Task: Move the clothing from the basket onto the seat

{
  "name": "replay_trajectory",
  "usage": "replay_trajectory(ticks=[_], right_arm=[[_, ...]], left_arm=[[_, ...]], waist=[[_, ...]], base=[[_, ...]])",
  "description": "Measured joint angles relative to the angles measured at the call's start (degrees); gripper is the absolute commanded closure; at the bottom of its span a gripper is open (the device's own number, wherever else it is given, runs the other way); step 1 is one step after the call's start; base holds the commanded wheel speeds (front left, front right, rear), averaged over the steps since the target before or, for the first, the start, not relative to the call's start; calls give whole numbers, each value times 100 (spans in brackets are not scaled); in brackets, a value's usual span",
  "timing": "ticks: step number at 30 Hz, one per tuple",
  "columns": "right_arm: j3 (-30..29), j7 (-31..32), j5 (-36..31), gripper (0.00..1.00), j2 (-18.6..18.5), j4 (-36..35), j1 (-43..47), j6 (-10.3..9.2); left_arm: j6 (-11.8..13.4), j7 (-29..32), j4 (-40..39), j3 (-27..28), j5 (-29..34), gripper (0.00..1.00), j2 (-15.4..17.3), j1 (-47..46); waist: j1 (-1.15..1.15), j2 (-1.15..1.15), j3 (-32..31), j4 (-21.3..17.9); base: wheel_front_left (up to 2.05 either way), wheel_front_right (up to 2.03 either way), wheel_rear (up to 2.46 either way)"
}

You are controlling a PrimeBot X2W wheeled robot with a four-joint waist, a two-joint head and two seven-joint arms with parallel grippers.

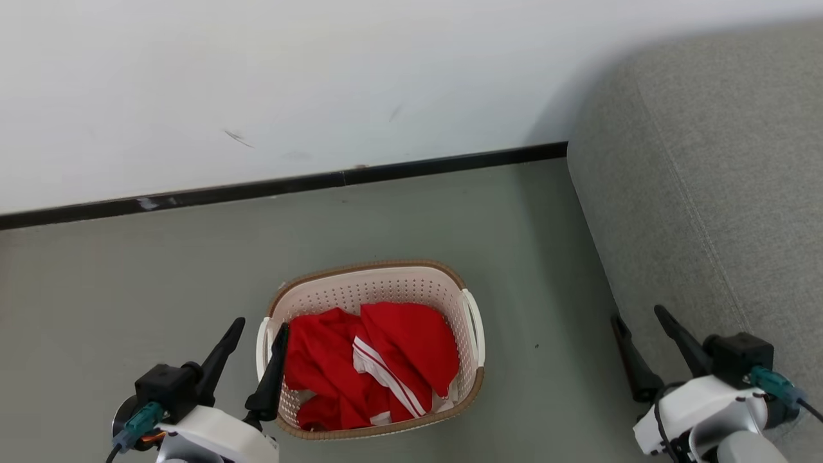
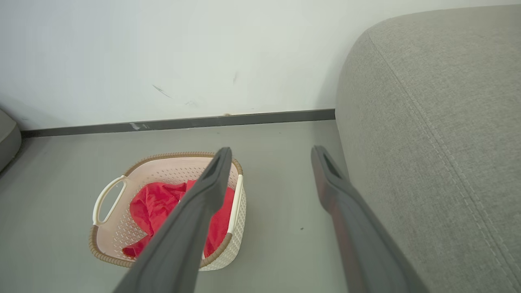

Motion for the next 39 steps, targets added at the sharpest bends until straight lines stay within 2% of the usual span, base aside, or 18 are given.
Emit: replay_trajectory(ticks=[27,39], right_arm=[[83,0,-158,0,310,-232,-757,0],[102,0,-166,0,382,-381,-996,0]], left_arm=[[0,-14,576,-1072,-79,0,353,-1323],[0,168,982,-1178,-176,0,538,-1864]], waist=[[-1,0,1384,-330],[-1,0,1983,-537]], base=[[0,0,0],[0,0,0]])
